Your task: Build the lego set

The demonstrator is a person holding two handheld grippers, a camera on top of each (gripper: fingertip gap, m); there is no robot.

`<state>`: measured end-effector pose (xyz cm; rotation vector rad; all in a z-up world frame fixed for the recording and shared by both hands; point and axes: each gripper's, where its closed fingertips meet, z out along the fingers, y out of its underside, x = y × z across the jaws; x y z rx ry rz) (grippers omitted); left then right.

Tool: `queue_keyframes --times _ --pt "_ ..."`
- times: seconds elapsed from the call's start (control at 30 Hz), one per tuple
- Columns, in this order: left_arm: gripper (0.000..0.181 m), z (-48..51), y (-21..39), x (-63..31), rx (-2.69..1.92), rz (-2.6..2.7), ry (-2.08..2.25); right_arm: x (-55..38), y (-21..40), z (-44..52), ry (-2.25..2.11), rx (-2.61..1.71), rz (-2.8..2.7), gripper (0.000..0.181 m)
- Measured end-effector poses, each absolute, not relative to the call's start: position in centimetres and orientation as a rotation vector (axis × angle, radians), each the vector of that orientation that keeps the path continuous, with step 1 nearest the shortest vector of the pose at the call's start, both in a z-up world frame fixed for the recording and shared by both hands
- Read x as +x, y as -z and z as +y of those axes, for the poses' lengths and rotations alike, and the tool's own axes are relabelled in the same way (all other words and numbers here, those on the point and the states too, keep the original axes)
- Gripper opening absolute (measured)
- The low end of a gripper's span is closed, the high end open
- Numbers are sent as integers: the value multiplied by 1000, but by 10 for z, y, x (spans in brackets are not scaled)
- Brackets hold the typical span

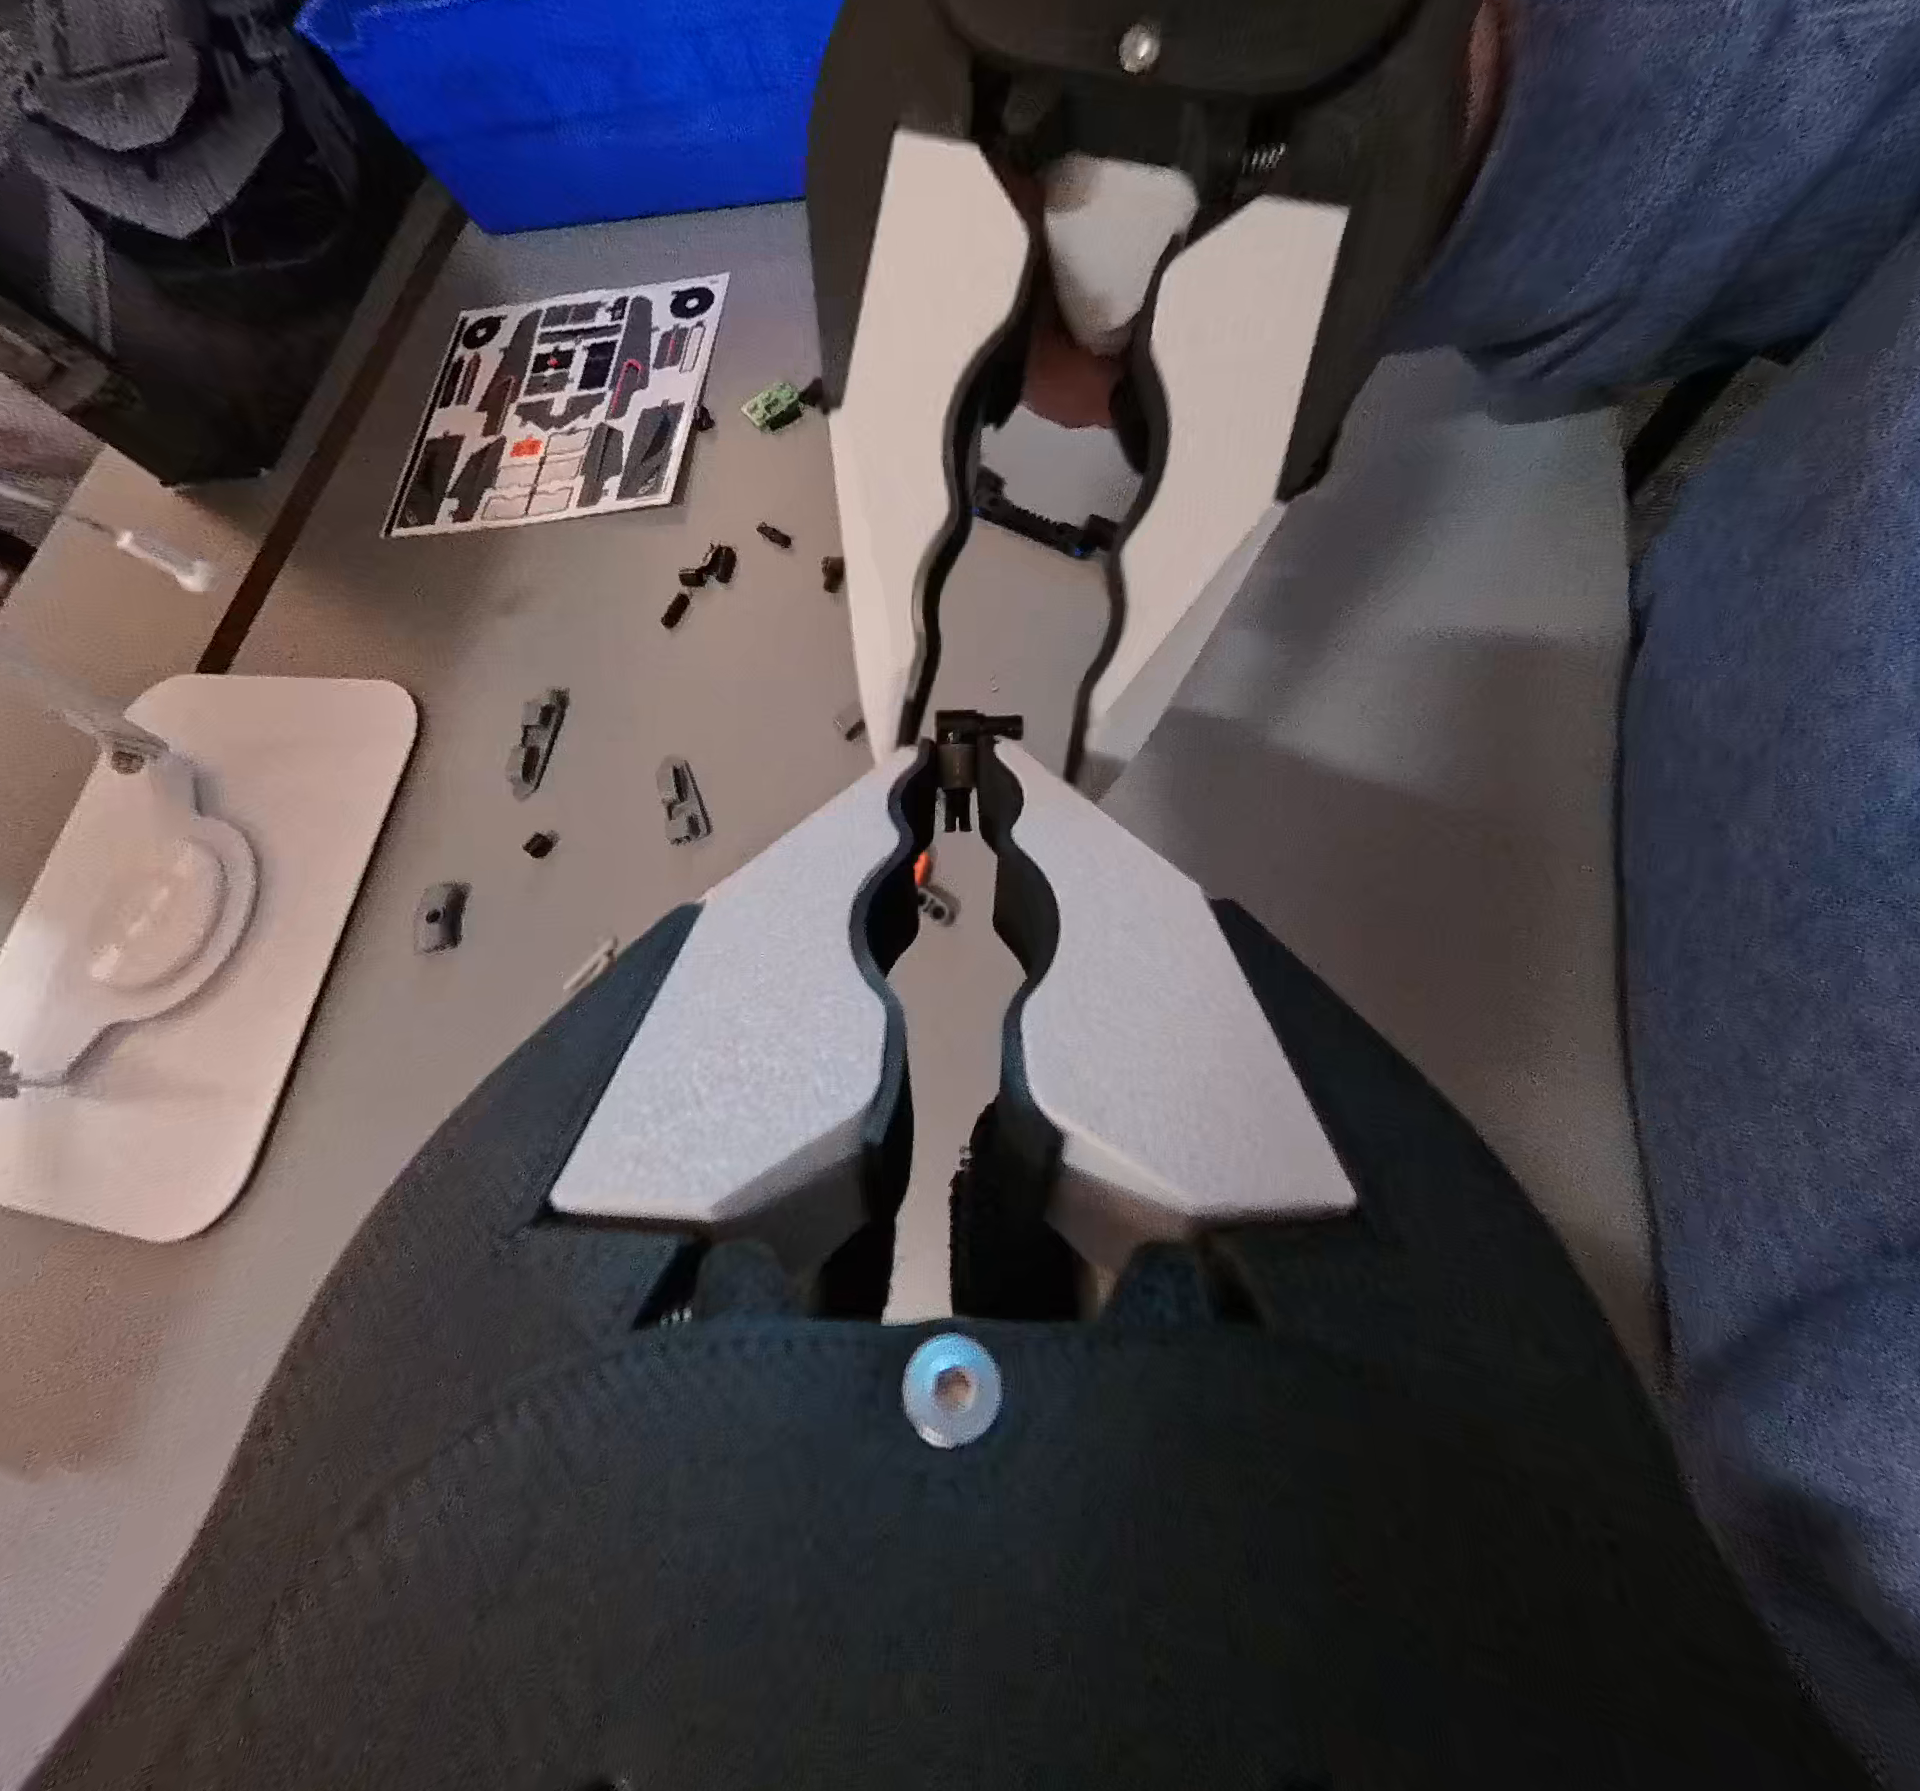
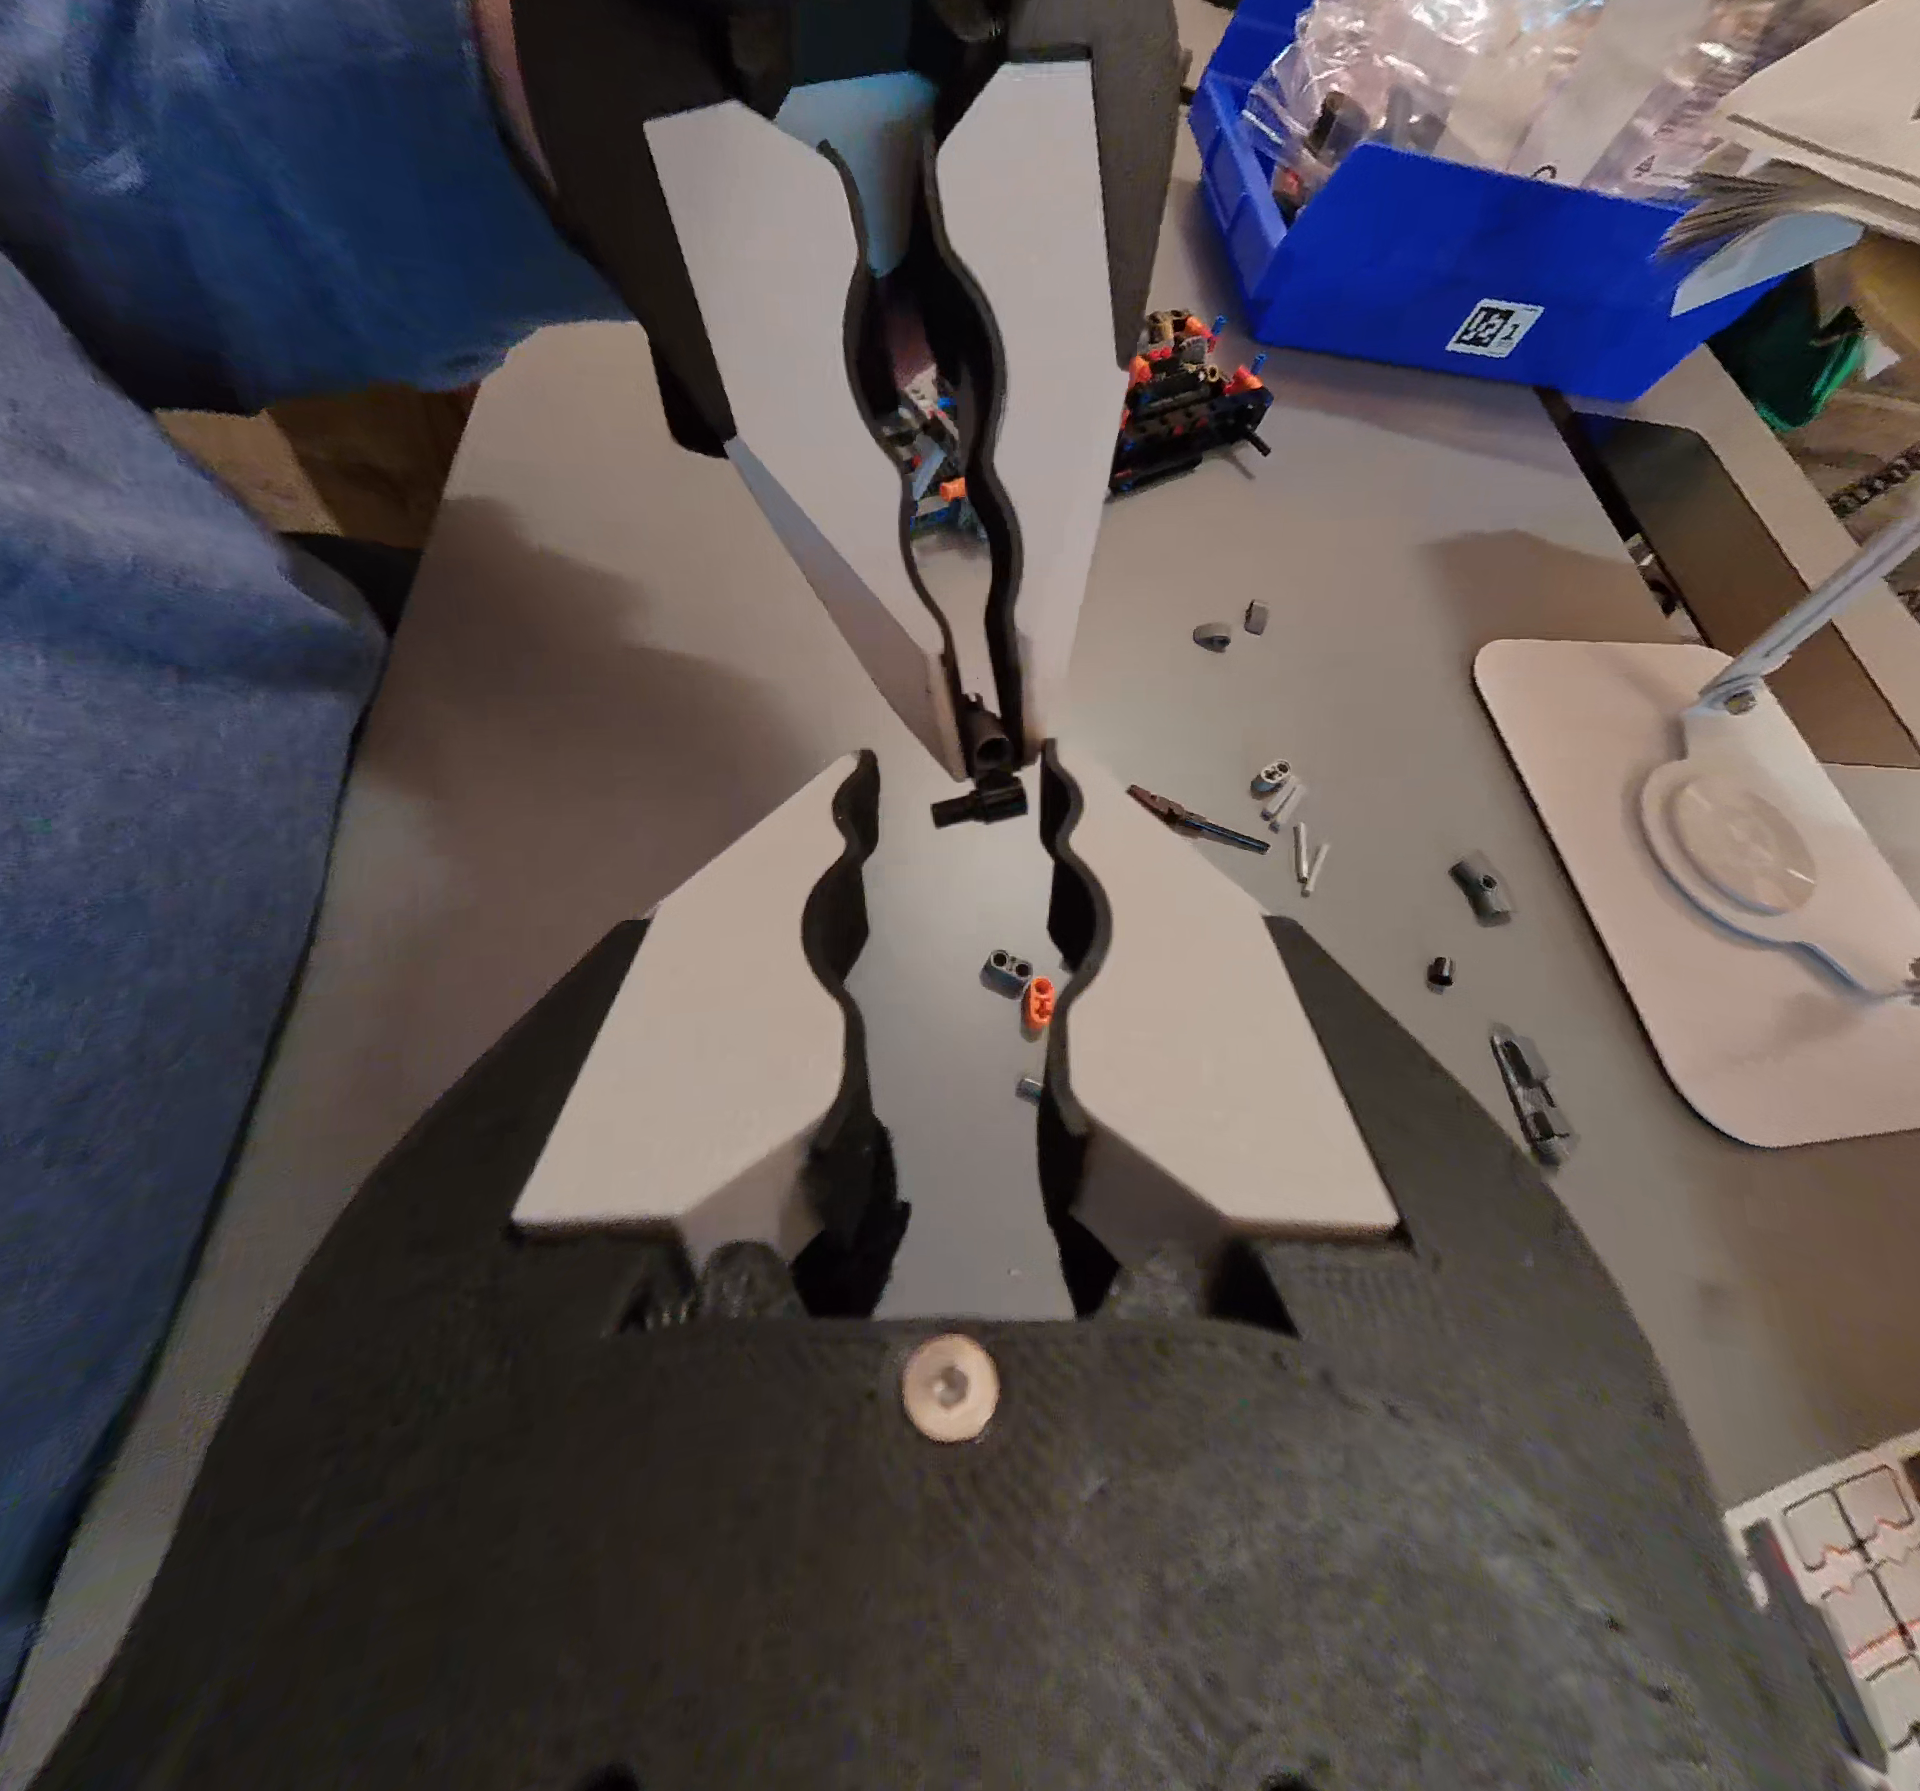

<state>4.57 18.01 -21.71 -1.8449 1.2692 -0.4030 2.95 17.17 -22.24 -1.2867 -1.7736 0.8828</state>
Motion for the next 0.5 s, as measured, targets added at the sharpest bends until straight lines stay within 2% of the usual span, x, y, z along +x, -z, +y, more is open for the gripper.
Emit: queue_keyframes --times 0.07,0.5 --pt "5 179 217 50 -1838 1303 428 30 224 175 -859 -1285 -1783 19" --pt "5 196 198 43 -1784 1219 477 22 206 192 -949 -1275 -1658 15"
